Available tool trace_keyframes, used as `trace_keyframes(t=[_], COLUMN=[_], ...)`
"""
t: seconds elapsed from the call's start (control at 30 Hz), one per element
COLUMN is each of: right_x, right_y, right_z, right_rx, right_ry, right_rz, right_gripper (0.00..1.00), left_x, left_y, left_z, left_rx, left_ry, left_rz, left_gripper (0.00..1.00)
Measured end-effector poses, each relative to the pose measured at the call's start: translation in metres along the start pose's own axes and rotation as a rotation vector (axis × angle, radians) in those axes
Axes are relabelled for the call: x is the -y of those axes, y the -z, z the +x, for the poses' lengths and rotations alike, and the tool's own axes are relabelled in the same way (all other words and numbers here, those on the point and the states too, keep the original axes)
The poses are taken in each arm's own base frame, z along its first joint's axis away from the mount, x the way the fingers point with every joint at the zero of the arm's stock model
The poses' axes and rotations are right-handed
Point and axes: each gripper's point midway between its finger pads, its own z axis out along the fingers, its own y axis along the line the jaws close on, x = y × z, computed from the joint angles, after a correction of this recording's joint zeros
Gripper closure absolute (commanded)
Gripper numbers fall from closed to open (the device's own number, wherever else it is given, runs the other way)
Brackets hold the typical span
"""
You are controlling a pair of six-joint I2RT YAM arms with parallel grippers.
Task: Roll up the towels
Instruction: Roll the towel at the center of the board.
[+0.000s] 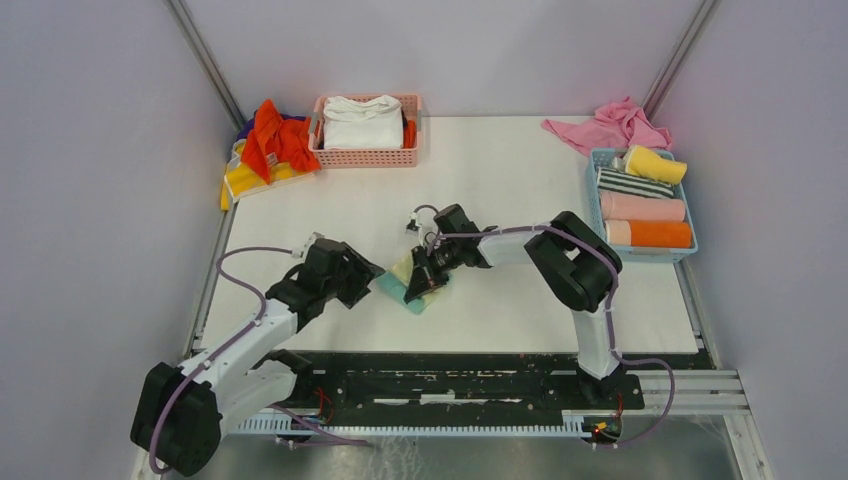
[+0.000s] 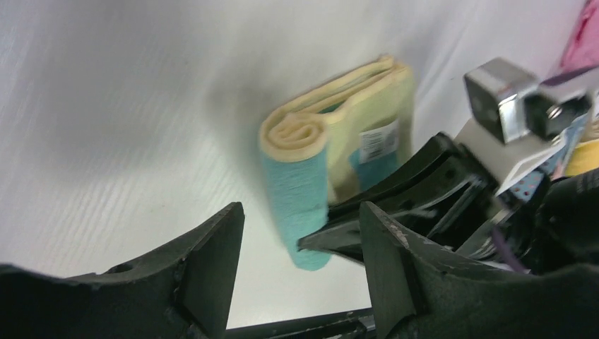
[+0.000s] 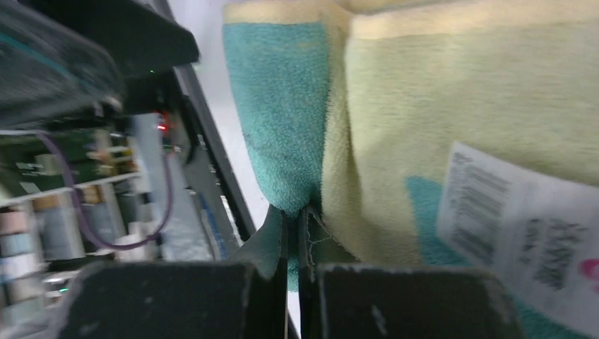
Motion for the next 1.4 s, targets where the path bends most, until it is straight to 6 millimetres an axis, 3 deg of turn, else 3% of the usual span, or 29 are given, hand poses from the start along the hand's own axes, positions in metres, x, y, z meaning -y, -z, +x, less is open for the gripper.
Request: trace_keyframes(t=[0.17,0.27,0.57,0.7,0.77,0.93,1.17,1.3,1.4], right_x=[0.009,0.013,0.020,0.021,0.021,0.023,0.024,0.012,-0.005], right_y=[0.004,0.007,0.012,0.013,0.015,0.023,0.051,0.073,0.077], right_z=[-0.001,-0.001,0.004,0.006,0.007,0.004,-0.001,-0.004,-0.001], right_rx=[-0.006,-0.008,-0.034,-0.042,-0.040,-0.014,0.067,0.111,0.118], right_ry=[-0.213,-0.281,-0.371,-0.372,-0.367,-0.320,-0.149,0.024,0.185], right_rz=[-0.132,-0.156,-0.187,-0.179,-0.165,-0.082,0.182,0.365,0.478], right_gripper=[1.00,1.00,0.99,0.94,0.87,0.70,0.59,0.55,0.49], left_x=[-0.032,-0.041,-0.026,-0.019,-0.016,-0.007,-0.006,-0.003,0.002], left_y=[-0.011,-0.016,-0.036,-0.047,-0.051,-0.060,-0.063,-0.066,-0.071], left_z=[0.022,0.031,0.035,0.038,0.039,0.043,0.044,0.044,0.046], left_rx=[-0.088,-0.124,-0.162,-0.185,-0.197,-0.220,-0.215,-0.217,-0.222], left_ry=[-0.021,-0.021,-0.020,-0.019,-0.018,-0.016,0.000,-0.002,-0.011], left_rz=[-0.082,-0.099,-0.060,-0.052,-0.043,-0.014,-0.016,-0.020,-0.021], left_gripper=[0.32,0.32,0.34,0.38,0.39,0.41,0.42,0.42,0.42])
